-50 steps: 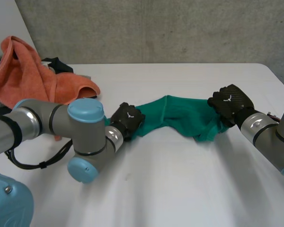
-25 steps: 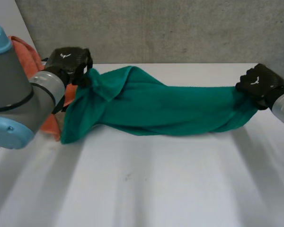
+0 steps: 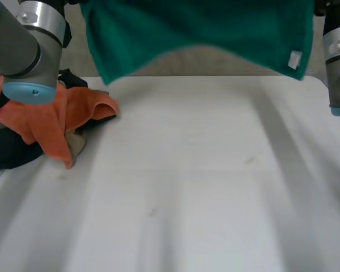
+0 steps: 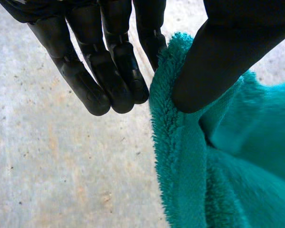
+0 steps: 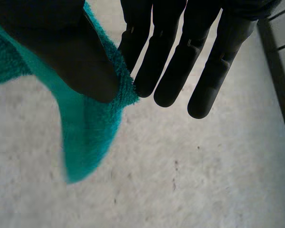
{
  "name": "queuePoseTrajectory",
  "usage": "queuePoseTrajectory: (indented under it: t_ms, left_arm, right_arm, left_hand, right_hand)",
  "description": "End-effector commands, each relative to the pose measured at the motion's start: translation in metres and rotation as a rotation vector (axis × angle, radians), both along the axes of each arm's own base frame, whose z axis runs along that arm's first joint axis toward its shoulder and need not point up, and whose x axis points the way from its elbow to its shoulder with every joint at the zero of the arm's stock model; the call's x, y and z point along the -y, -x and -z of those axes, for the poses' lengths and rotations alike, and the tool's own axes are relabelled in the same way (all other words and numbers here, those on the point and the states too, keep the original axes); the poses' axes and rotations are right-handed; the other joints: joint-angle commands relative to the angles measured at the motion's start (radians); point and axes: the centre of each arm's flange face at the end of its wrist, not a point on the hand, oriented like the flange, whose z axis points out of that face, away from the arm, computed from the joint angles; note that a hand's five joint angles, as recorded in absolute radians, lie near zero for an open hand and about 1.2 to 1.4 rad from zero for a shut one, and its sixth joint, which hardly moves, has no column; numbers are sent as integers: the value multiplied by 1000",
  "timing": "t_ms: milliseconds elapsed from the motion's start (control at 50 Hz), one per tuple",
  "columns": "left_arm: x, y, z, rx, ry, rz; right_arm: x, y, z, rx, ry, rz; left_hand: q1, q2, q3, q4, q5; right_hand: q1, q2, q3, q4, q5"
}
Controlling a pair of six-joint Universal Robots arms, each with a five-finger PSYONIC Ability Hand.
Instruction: Fold the laundry.
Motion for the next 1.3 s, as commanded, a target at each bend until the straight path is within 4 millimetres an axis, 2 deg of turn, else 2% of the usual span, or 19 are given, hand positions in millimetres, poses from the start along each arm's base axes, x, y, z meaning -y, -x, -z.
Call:
queuePoseTrajectory:
  t_ms: [20,40,60,100,120,200,280,360,380,420,480,580,620,700,800,920,1060,1160,1300]
  left_arm:
    - [-9,-6,77,102,-243,13]
    - [-11,-7,91,118,-281,13]
    - [-15,-7,116,151,-358,15]
    - [-21,-7,143,187,-433,21]
    - [-28,-7,168,225,-503,28]
    - [-41,-12,218,300,-638,26]
    - [-49,-20,241,336,-712,17]
    - [-59,-23,235,344,-723,22]
    - [-60,-24,232,343,-720,24]
    - [-66,-24,221,340,-701,33]
    - [-69,-26,209,342,-672,30]
    - [-81,-27,185,425,-585,15]
    - [-85,-25,181,461,-560,11]
    - [-97,-18,175,562,-498,13]
    - [-114,-4,181,685,-452,32]
    - [-130,22,208,792,-437,93]
    - [-111,39,235,869,-421,69]
    - [-95,38,253,916,-470,42]
    - [-80,35,261,934,-494,28]
  right_arm:
    - [-3,15,52,-58,-219,-123]
    - [-4,16,62,-73,-251,-134]
    - [-7,21,82,-99,-324,-153]
    - [-11,25,105,-130,-402,-180]
    - [-16,30,128,-158,-476,-204]
    - [-37,34,183,-243,-625,-292]
    - [-56,40,224,-332,-697,-321]
    - [-69,46,242,-419,-697,-307]
    - [-71,47,244,-429,-700,-301]
    - [-76,48,246,-446,-714,-289]
    - [-80,50,237,-437,-731,-277]
    - [-86,55,202,-285,-872,-250]
    - [-86,57,191,-222,-919,-248]
    - [-87,60,158,-69,-1020,-259]
    - [-88,64,116,106,-1152,-241]
    - [-76,61,95,274,-1315,-162]
    - [-56,45,107,350,-1471,-106]
    - [-37,36,137,353,-1587,-62]
    - [-25,29,170,316,-1638,-17]
  left_hand:
    - [274,203,208,197,247]
    - [274,203,208,197,247]
    - [274,203,208,197,247]
    - [274,203,208,197,247]
    - [274,203,208,197,247]
    - [274,203,208,197,247]
    - [274,203,208,197,247]
    - [274,203,208,197,247]
    - [274,203,208,197,247]
    - [65,-6,-2,-12,38]
    - [-142,-212,-208,-219,-169]
    - [-655,-726,-721,-732,-682]
    - [-726,-797,-793,-803,-753]
    - [-806,-876,-872,-883,-833]
    - [-835,-906,-902,-912,-862]
    - [-832,-903,-899,-909,-859]
    - [-779,-850,-846,-856,-807]
    - [-744,-815,-811,-821,-771]
    - [-697,-768,-764,-774,-724]
  right_hand:
    - [285,225,210,199,247]
    - [285,225,210,199,247]
    - [285,225,210,199,247]
    - [285,225,210,199,247]
    - [285,225,210,199,247]
    - [285,225,210,199,247]
    - [285,225,210,199,247]
    - [285,225,210,199,247]
    - [192,131,117,106,153]
    - [-115,-176,-190,-201,-154]
    - [-264,-324,-339,-350,-302]
    - [-788,-849,-863,-874,-827]
    - [-933,-993,-1008,-1019,-971]
    - [-936,-997,-1011,-1022,-975]
    - [-936,-997,-1011,-1022,-975]
    - [-936,-997,-1011,-1022,-975]
    - [-936,-997,-1011,-1022,-975]
    - [-925,-985,-1000,-1011,-963]
    - [-816,-877,-891,-902,-855]
